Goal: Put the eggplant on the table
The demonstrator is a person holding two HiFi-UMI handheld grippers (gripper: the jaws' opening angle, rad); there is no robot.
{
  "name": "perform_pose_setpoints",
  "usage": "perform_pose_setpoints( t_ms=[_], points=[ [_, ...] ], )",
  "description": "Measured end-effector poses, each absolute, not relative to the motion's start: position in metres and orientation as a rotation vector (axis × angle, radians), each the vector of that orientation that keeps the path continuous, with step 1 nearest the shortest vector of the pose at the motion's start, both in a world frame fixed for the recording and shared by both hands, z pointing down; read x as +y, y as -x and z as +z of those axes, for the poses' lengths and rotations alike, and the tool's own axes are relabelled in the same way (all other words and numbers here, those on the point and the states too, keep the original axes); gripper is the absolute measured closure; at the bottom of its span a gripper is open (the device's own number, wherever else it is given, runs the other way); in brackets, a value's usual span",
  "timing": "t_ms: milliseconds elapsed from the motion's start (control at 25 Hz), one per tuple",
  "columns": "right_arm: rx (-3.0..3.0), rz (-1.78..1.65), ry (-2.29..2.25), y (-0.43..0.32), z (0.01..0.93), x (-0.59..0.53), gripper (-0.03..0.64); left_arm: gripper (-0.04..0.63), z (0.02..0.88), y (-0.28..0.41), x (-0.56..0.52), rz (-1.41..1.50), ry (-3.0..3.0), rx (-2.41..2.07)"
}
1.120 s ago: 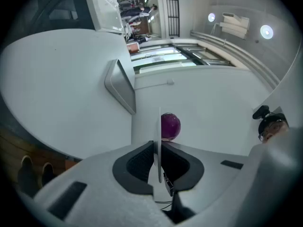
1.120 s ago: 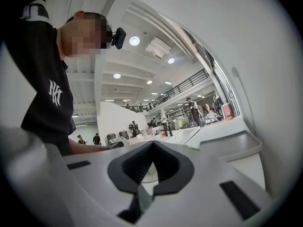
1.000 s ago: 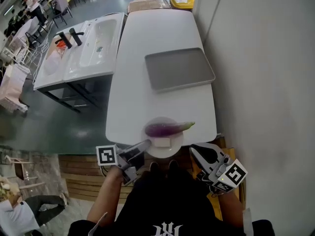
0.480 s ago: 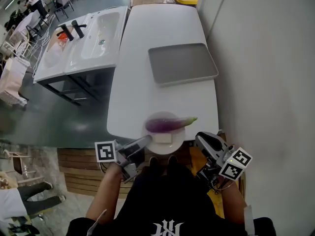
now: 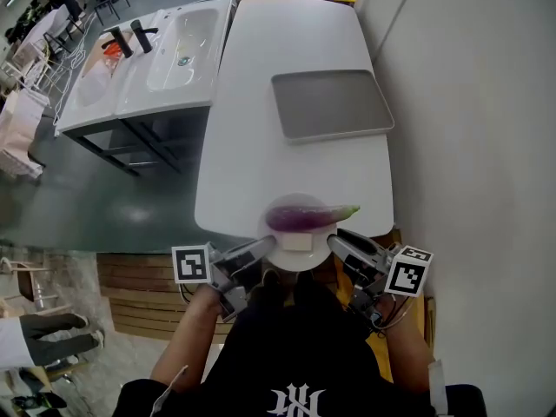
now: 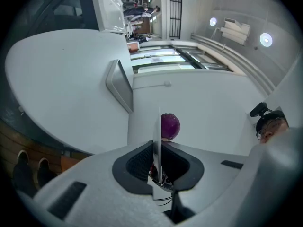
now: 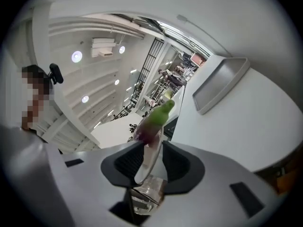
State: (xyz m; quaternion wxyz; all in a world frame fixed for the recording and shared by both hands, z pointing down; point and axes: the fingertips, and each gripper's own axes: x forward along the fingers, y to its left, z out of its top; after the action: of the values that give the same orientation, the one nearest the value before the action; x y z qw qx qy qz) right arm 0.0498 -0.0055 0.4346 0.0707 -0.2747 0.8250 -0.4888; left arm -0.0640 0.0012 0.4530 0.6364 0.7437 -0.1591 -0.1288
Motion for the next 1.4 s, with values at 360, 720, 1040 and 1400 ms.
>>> perform_pose_setpoints(
  t_ms=[360, 720, 1040, 1400],
  points=[
    [2.262, -1.64, 0.804, -0.035, 0.447, -0.009, 0.603, 0.572, 0.462, 0.078, -0.002, -0.219, -1.75, -0.348],
    [2.109, -1.758, 0.767, -0.038, 0.456, -0.004, 0.604, 0.572, 0.458, 0.089, -0.01, -0.101, -1.917, -0.398],
    [2.075, -1.83, 0.694, -0.059, 0.469, -0.023, 0.604, 0.574, 0.464, 0.08, -0.032, -0.094, -1.877, -0.41],
    [2.135, -1.915, 0.647, -0.116, 0.481, -0.071, 0.604, 0.574, 0.48, 0.022, -0.065, -0.032, -1.837, -0.452]
  ],
)
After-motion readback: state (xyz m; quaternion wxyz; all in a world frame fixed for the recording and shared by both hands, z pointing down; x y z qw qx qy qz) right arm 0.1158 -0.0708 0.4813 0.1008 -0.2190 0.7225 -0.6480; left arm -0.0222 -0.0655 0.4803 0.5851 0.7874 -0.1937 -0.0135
